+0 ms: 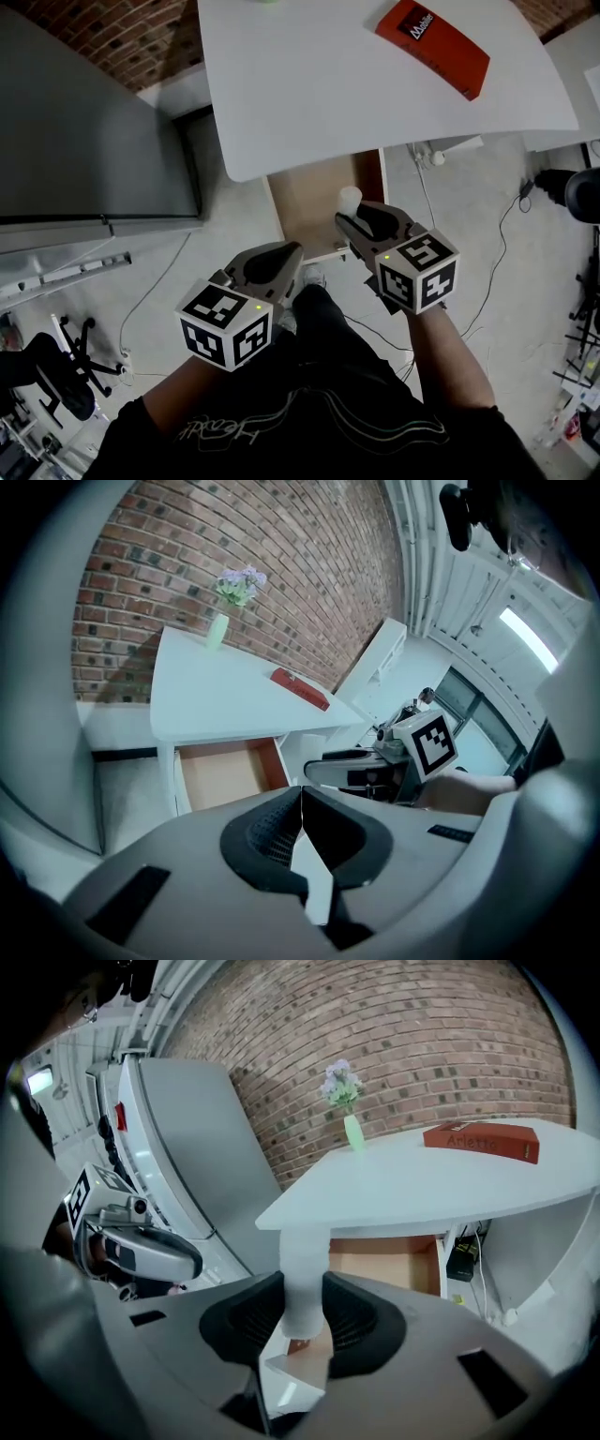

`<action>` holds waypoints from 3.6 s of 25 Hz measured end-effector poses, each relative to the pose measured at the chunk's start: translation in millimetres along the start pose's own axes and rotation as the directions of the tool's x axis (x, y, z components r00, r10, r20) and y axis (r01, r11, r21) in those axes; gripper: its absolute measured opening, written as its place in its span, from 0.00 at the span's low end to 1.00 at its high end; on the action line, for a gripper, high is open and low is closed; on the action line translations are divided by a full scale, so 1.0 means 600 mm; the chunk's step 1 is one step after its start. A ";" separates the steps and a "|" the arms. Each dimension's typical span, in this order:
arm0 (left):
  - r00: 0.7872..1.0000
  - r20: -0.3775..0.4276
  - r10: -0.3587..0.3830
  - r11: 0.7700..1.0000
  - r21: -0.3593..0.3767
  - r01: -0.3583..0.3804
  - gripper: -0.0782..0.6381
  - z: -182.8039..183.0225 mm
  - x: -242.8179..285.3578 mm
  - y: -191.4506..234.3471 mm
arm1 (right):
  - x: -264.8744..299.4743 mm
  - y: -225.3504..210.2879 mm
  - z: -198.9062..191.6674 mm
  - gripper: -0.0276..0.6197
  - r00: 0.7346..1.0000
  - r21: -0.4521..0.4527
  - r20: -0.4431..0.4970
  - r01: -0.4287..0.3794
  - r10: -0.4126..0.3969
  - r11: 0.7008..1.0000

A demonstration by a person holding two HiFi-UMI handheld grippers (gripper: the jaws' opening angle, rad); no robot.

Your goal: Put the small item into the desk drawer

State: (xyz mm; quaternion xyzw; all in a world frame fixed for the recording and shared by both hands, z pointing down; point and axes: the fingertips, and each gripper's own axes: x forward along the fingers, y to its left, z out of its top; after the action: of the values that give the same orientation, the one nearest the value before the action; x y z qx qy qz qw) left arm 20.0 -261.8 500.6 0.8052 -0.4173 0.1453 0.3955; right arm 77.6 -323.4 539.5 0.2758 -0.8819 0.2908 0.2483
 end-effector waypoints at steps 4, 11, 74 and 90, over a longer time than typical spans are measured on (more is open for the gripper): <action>1.000 0.006 0.021 1.000 -0.013 -0.021 0.14 0.001 0.001 0.033 | 0.054 -0.017 -0.009 0.25 0.999 -0.040 -0.053 0.005 -0.007 0.999; 0.998 0.006 0.062 0.997 -0.045 -0.061 0.14 -0.016 -0.003 0.085 | 0.139 -0.053 -0.058 0.25 0.987 -0.084 -0.152 0.038 -0.051 0.996; 0.997 -0.038 0.065 0.994 -0.085 -0.068 0.14 -0.076 -0.039 0.122 | 0.208 -0.179 -0.179 0.38 0.918 0.008 -0.357 0.188 -0.173 0.982; 0.992 0.060 -0.109 0.992 0.065 0.105 0.14 -0.009 -0.202 -0.055 | -0.150 0.163 0.067 0.36 0.980 0.051 0.191 0.042 -0.051 0.998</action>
State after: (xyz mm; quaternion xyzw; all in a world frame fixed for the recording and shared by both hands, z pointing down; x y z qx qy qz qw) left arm -27.7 -179.1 418.5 0.8424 -0.3812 0.1113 0.3642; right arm 70.1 -252.5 420.6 0.3289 -0.8880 0.2777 0.1620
